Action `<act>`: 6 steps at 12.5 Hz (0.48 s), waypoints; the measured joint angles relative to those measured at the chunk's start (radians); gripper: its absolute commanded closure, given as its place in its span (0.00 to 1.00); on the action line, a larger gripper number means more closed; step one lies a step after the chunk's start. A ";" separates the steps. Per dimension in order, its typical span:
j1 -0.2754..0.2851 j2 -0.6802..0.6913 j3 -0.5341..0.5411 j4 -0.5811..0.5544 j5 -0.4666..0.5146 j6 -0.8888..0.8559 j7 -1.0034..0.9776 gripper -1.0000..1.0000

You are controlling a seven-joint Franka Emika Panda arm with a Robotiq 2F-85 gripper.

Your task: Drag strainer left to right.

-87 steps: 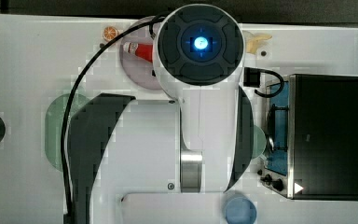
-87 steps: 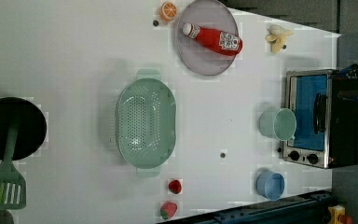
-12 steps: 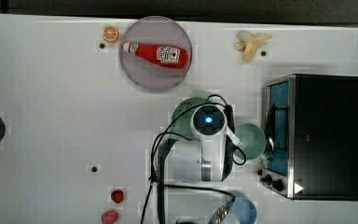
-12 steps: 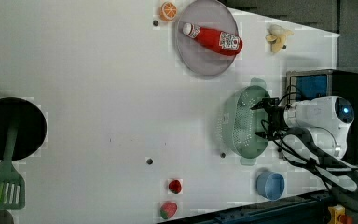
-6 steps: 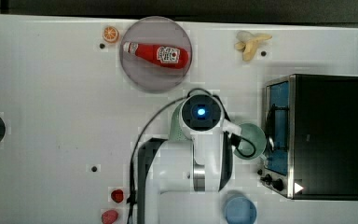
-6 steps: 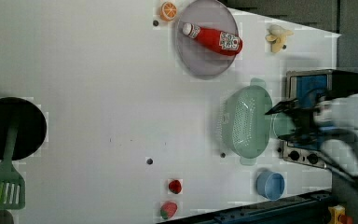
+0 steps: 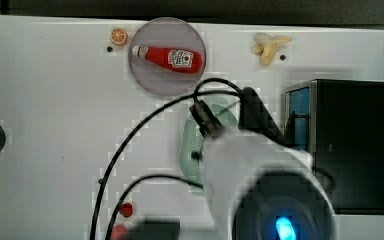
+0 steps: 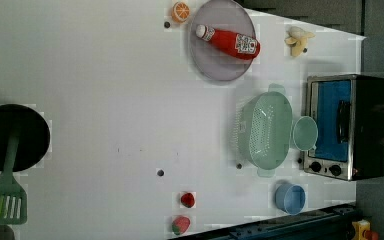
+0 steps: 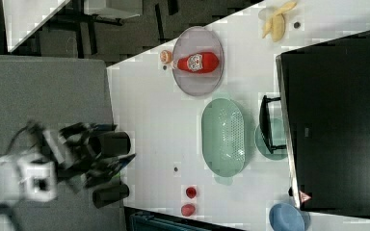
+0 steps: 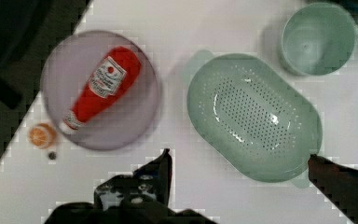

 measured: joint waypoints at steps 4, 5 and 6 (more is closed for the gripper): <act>-0.024 -0.034 0.022 0.039 -0.012 -0.265 -0.037 0.00; -0.020 -0.015 0.024 0.041 -0.024 -0.303 -0.038 0.00; -0.014 0.003 0.018 0.043 -0.031 -0.321 -0.039 0.00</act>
